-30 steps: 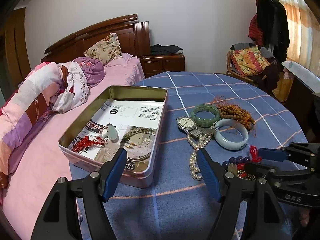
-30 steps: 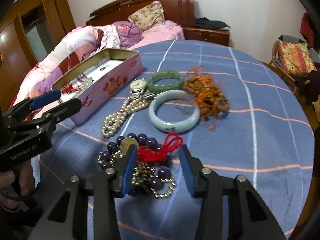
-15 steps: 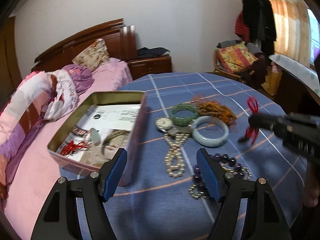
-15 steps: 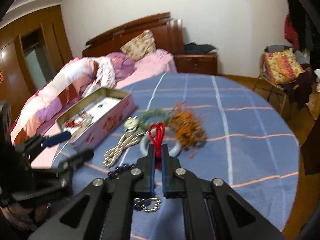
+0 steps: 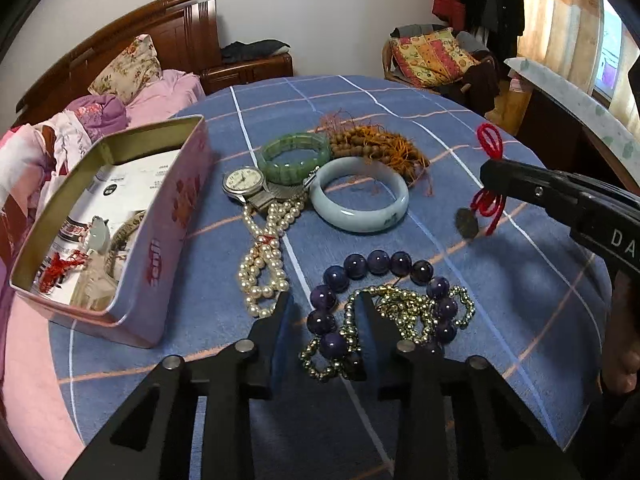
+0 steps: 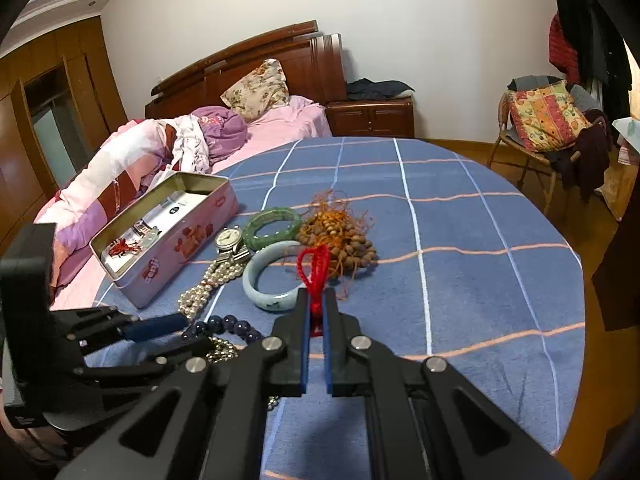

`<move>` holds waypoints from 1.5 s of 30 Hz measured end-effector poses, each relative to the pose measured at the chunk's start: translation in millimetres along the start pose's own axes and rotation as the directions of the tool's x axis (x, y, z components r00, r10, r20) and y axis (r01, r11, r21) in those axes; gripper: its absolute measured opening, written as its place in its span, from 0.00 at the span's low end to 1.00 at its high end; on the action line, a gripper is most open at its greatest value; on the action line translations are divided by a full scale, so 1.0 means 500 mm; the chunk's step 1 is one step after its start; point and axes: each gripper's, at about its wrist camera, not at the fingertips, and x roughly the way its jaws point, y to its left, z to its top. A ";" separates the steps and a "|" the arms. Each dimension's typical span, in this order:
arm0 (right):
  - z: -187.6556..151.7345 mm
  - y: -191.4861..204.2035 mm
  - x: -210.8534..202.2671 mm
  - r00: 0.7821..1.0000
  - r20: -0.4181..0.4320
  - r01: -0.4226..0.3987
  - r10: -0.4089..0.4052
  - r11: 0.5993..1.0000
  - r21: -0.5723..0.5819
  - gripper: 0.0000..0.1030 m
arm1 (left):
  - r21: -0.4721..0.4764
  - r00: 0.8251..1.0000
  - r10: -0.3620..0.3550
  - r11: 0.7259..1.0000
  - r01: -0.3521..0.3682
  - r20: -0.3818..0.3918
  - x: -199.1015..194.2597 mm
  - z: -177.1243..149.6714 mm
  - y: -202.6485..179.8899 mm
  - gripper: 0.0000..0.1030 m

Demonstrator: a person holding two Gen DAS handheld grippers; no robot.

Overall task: Organize jewelry
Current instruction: 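Grasp the purple bead bracelet with the left tool while the right tool holds the red cord, then carry the purple bracelet with the left tool while the right tool carries the cord to the tin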

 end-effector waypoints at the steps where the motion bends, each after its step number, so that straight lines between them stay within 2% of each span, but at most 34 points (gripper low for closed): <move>1: 0.000 0.000 0.000 1.000 -0.002 0.000 0.000 1.000 0.001 0.07 | 0.005 1.000 -0.011 1.000 0.011 -0.001 0.000 0.001 -0.003 0.24; 4: -0.005 0.000 0.003 1.000 -0.009 -0.002 0.002 1.000 0.005 0.07 | 0.016 1.000 -0.018 1.000 0.018 0.007 -0.005 -0.003 -0.011 0.19; 5: -0.005 0.003 0.002 1.000 -0.008 -0.001 0.001 1.000 0.002 0.07 | 0.016 1.000 -0.016 1.000 0.016 0.023 -0.011 -0.005 -0.010 0.12; 12: -0.006 0.004 0.001 1.000 0.000 0.007 -0.007 1.000 -0.004 0.07 | 0.010 0.990 -0.030 1.000 0.029 0.139 -0.074 0.012 -0.008 0.12; 20: -0.006 -0.001 0.000 1.000 0.006 0.013 -0.013 1.000 0.001 0.07 | -0.018 0.969 -0.025 0.999 0.031 0.247 -0.136 0.048 0.015 0.12; 32: -0.005 -0.002 -0.004 1.000 0.013 0.009 -0.009 1.000 0.005 0.07 | -0.012 0.949 -0.044 0.999 0.050 0.311 -0.182 0.069 0.020 0.12; 45: 0.023 0.012 -0.008 0.999 0.037 -0.013 0.014 1.000 -0.008 0.07 | -0.062 0.945 0.038 0.998 -0.019 0.326 -0.183 0.092 0.077 0.12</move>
